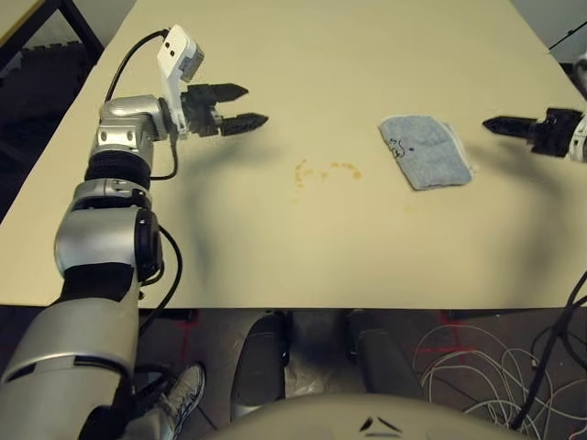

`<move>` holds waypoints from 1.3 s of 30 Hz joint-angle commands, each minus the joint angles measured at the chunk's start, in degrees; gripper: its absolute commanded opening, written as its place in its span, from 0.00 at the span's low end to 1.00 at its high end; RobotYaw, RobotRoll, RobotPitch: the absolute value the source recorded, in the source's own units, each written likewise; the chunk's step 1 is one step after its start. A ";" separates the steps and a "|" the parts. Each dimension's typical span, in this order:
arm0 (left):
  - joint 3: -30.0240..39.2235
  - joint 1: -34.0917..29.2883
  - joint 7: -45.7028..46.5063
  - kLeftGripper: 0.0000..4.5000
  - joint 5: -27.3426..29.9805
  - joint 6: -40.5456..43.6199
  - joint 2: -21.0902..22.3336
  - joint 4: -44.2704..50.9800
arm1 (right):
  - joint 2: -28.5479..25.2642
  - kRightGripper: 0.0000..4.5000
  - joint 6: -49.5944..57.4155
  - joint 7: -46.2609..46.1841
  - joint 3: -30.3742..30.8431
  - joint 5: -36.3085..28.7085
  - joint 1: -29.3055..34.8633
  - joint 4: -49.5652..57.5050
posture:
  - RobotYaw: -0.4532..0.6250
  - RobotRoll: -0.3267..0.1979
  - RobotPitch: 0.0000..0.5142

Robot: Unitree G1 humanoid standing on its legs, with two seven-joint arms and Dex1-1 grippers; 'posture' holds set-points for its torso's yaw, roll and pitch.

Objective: Wipe the water off the table with a rag.

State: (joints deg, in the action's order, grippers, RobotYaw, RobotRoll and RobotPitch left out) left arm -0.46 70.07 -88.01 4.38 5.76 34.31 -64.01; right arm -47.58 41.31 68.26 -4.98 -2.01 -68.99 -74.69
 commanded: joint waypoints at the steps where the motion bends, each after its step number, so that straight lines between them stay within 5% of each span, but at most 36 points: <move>1: -2.87 0.04 -4.25 1.00 -0.51 1.91 1.02 2.93 | 1.46 0.99 1.20 1.52 0.75 0.74 0.81 -0.95 | 0.47 0.62 0.45; 16: -10.17 -9.77 -4.49 1.00 7.97 11.07 5.29 23.09 | 7.47 0.99 -0.70 -4.38 -2.70 -0.13 3.08 -1.36 | 0.53 0.62 0.47; 26: -11.65 -11.31 -4.49 1.00 9.38 12.39 5.93 26.38 | 13.69 0.99 1.56 -2.96 -3.11 -1.26 0.41 -0.76 | 0.52 0.62 0.49; 33: -10.70 -10.89 -4.49 1.00 8.44 11.40 4.68 24.70 | 15.11 0.99 -2.41 -10.50 -5.09 -1.99 1.03 -0.64 | 0.51 0.62 0.50; 39: -10.42 -10.78 -4.25 1.00 7.61 10.24 3.76 23.04 | 13.89 0.62 -4.19 -15.90 -6.81 -3.03 2.08 -0.37 | 0.50 0.62 0.48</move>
State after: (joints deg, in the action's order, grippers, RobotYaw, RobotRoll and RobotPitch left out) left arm -11.27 59.68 -92.00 13.01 16.66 38.36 -39.89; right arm -32.90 37.58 54.76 -11.08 -4.92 -68.44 -74.49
